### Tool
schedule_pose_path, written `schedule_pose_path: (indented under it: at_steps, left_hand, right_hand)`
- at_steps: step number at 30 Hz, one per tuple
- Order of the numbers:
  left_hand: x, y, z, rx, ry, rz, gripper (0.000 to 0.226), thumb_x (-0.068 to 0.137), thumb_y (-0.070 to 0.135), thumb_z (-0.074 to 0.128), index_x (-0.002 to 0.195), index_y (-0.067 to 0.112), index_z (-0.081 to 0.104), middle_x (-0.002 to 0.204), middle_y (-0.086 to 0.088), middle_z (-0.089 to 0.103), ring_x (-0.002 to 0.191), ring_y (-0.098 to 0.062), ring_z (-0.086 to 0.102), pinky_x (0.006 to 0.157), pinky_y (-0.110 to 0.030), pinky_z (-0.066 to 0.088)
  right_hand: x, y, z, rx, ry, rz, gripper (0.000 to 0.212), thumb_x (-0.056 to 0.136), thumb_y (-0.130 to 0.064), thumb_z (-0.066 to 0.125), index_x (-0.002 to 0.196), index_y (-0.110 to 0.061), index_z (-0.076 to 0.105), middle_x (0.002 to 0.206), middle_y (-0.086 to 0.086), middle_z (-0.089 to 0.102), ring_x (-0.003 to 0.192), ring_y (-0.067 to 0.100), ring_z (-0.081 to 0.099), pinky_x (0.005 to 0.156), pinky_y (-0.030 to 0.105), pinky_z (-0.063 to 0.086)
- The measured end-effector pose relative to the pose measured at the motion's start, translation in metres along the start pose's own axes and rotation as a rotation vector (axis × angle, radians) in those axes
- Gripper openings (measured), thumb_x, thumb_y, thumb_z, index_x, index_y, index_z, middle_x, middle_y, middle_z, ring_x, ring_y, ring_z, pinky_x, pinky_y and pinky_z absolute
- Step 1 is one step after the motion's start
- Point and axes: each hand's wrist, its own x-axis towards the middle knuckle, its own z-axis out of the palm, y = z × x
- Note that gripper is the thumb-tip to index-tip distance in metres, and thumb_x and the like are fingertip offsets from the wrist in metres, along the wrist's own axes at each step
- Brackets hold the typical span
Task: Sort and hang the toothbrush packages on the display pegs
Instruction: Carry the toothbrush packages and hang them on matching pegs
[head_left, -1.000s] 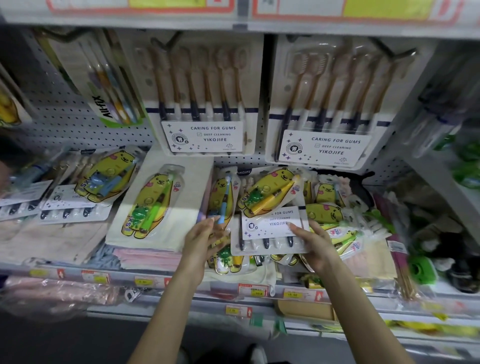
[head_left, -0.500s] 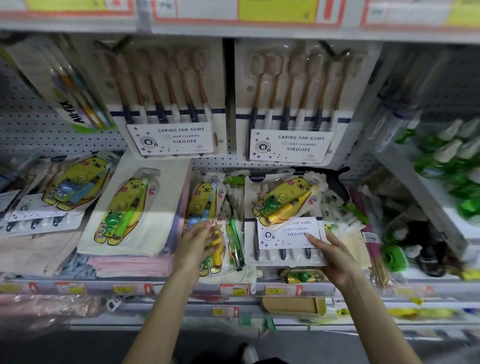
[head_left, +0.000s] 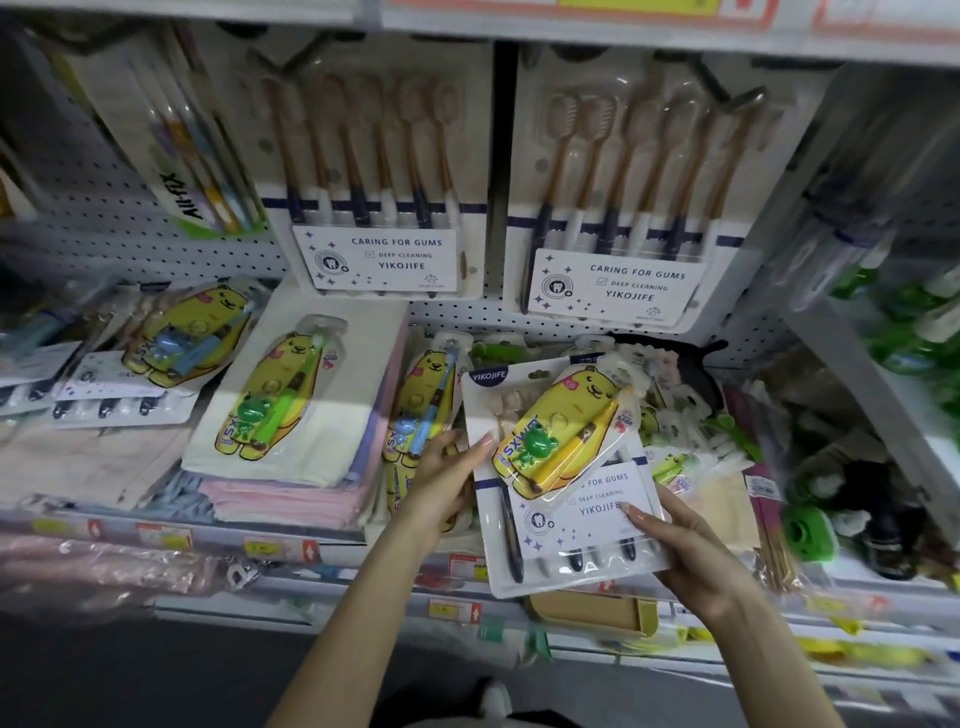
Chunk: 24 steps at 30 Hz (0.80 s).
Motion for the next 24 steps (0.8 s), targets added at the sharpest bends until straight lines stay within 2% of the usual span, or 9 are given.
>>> schedule_pose_path:
  at_steps: [2,4,10,13,16,18,21,22,24]
  left_hand:
    - [0.0,-0.003,0.001,0.006,-0.08,0.015,0.059,0.064,0.05,0.082,0.115,0.03,0.059,0.11,0.003,0.072,0.105,-0.016,0.066,0.091,-0.04,0.051]
    - [-0.002,-0.006,0.001,-0.06,-0.139,0.04,0.066,0.063,0.046,0.081,0.122,0.026,0.061,0.117,0.003,0.07,0.111,-0.016,0.064,0.098,-0.04,0.048]
    - [-0.005,-0.013,-0.005,-0.222,-0.156,-0.013,0.071,0.06,0.041,0.086,0.125,0.022,0.062,0.12,-0.007,0.068,0.112,-0.026,0.064,0.101,-0.052,0.046]
    - [-0.006,-0.016,-0.005,-0.208,-0.169,-0.058,0.07,0.057,0.043,0.086,0.121,0.023,0.064,0.117,-0.006,0.07,0.111,-0.027,0.065,0.1,-0.053,0.046]
    - [-0.008,-0.015,-0.002,-0.143,-0.123,-0.067,0.068,0.053,0.049,0.083,0.114,0.023,0.067,0.108,0.002,0.073,0.106,-0.02,0.066,0.097,-0.049,0.05]
    - [-0.012,-0.012,-0.001,-0.113,-0.159,-0.094,0.067,0.054,0.049,0.082,0.113,0.022,0.067,0.115,0.003,0.07,0.112,-0.018,0.062,0.102,-0.048,0.045]
    - [-0.013,-0.013,-0.003,-0.039,-0.181,-0.167,0.078,0.069,0.043,0.079,0.137,0.018,0.048,0.132,0.007,0.048,0.133,-0.019,0.038,0.112,-0.047,0.027]
    - [-0.014,-0.012,-0.005,-0.012,-0.195,-0.191,0.084,0.072,0.04,0.078,0.143,0.016,0.04,0.137,0.004,0.045,0.137,-0.021,0.032,0.112,-0.046,0.026]
    - [-0.018,-0.011,-0.006,0.038,-0.235,-0.229,0.075,0.075,0.035,0.076,0.14,0.015,0.043,0.129,0.006,0.048,0.137,-0.021,0.033,0.108,-0.041,0.029]
  right_hand:
    - [-0.001,-0.003,0.007,-0.044,-0.021,-0.01,0.052,0.07,-0.004,0.071,0.122,-0.01,0.064,0.114,0.019,0.069,0.101,0.032,0.069,0.078,0.038,0.059]
    - [-0.003,-0.006,0.013,-0.101,-0.032,-0.02,0.053,0.068,-0.004,0.073,0.12,-0.009,0.065,0.112,0.02,0.07,0.097,0.033,0.07,0.074,0.038,0.059]
    - [-0.008,-0.018,0.025,-0.201,-0.025,-0.048,0.043,0.074,0.003,0.07,0.114,-0.013,0.068,0.103,0.019,0.073,0.083,0.031,0.072,0.061,0.035,0.058]
    - [-0.008,-0.021,0.024,-0.218,-0.011,-0.048,0.042,0.076,0.002,0.07,0.115,-0.013,0.067,0.103,0.018,0.073,0.084,0.031,0.072,0.061,0.036,0.059]
    - [-0.008,-0.023,0.022,-0.209,0.007,-0.052,0.041,0.075,0.001,0.07,0.113,-0.015,0.068,0.103,0.018,0.073,0.086,0.031,0.071,0.065,0.038,0.058]
    - [-0.007,-0.024,0.021,-0.199,0.028,-0.052,0.041,0.074,0.0,0.071,0.113,-0.015,0.069,0.104,0.018,0.073,0.088,0.033,0.07,0.071,0.04,0.057]
    - [-0.005,-0.023,0.018,-0.17,0.056,-0.039,0.043,0.073,-0.004,0.073,0.114,-0.014,0.069,0.107,0.019,0.072,0.092,0.034,0.069,0.079,0.043,0.053]
    - [-0.004,-0.023,0.016,-0.16,0.066,-0.036,0.043,0.073,-0.005,0.074,0.115,-0.014,0.069,0.108,0.019,0.072,0.092,0.033,0.069,0.079,0.043,0.053]
    - [-0.004,-0.024,0.013,-0.13,0.085,-0.039,0.044,0.072,-0.006,0.073,0.116,-0.013,0.068,0.108,0.018,0.072,0.091,0.031,0.069,0.077,0.04,0.054]
